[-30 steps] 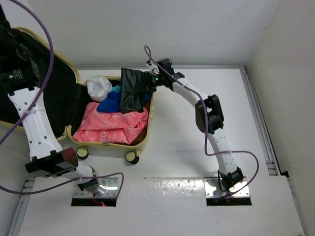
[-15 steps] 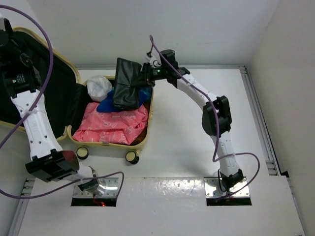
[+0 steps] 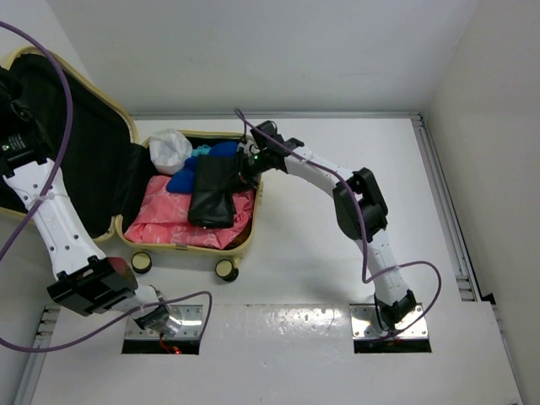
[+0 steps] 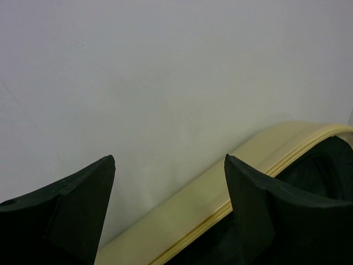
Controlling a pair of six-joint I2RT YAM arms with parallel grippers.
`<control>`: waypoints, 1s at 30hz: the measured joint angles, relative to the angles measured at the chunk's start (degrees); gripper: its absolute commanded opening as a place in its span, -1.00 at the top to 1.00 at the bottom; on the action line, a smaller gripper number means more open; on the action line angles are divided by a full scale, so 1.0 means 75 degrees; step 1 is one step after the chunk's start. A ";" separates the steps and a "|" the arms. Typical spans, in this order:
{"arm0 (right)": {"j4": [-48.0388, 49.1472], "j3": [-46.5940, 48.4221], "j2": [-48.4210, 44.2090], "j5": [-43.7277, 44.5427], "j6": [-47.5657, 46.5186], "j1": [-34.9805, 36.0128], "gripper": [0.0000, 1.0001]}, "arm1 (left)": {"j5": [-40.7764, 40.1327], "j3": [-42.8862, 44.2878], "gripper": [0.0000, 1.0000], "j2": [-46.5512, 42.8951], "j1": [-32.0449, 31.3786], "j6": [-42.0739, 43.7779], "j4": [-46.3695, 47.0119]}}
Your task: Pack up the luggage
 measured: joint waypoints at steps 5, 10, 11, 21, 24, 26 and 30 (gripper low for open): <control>-0.0513 -0.0093 0.0050 0.0373 -0.0274 0.0020 -0.45 | 0.0726 0.0038 -0.70 0.0003 0.0341 -0.0035 -0.0513; -0.0656 0.0117 0.0003 0.0562 -0.0734 -0.0015 -0.52 | 0.1673 0.0041 -0.68 0.0061 0.0717 -0.0108 -0.0997; -0.0664 0.0175 -0.0041 0.0597 -0.0831 -0.0029 -0.52 | 0.1874 0.0047 -0.65 0.0096 0.0784 -0.0149 -0.1122; -0.0691 0.0207 -0.1303 0.0495 -0.1606 -0.1017 -0.52 | 0.4444 0.0571 -0.55 0.0717 0.1454 -0.0498 -0.2617; -0.0688 0.0207 -0.1486 0.0388 -0.1693 -0.1422 -0.52 | 0.5021 0.0697 -0.55 0.0740 0.1451 -0.0580 -0.2999; -0.0697 0.0207 -0.1492 0.0300 -0.1722 -0.1623 -0.52 | 0.5330 0.0772 -0.58 0.0737 0.1448 -0.0583 -0.3101; -0.0755 0.0213 -0.1489 0.0125 -0.1743 -0.1804 -0.52 | 0.5202 0.0816 -0.61 0.0647 0.1174 -0.0411 -0.3246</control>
